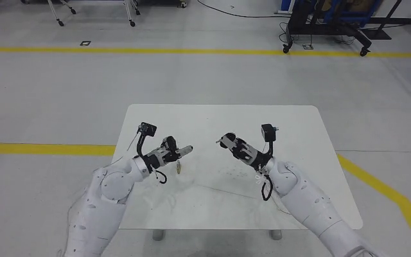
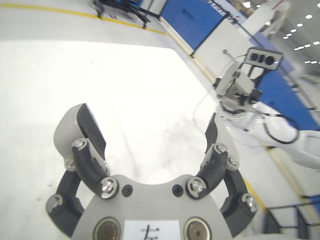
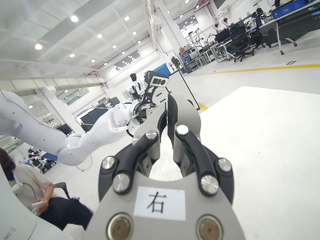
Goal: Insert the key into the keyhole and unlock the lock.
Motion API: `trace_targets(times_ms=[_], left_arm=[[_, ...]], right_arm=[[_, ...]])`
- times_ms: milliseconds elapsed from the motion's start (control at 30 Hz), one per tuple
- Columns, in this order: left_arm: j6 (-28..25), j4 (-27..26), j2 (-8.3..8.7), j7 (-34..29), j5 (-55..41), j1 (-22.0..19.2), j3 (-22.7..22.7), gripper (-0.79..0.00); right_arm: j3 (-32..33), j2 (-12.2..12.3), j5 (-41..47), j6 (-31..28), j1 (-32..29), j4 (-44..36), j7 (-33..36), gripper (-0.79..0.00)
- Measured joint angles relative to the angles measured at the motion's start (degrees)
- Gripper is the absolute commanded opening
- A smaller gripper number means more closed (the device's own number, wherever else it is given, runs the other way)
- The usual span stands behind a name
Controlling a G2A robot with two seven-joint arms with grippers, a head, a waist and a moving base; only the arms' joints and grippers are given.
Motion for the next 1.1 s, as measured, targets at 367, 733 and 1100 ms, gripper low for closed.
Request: trace_targets(times_ms=[367,733,1100], left_arm=[[-0.36,20.88,-2.22,-22.36,-26.37,-16.05,9.97,0.000],[-0.06,20.49,-2.21,-21.72,-26.15,-15.59,10.02,0.000],[-0.48,19.48,-2.30,-21.99,-33.01,-13.95,10.69,0.000]], right_arm=[[1.09,0.15,8.74,-0.03,0.13,1.60,4.26,-0.785],[1.02,0.12,8.90,0.35,-0.08,1.29,4.28,-0.785],[-4.69,-1.54,25.55,8.72,1.36,3.37,19.46,-0.785]])
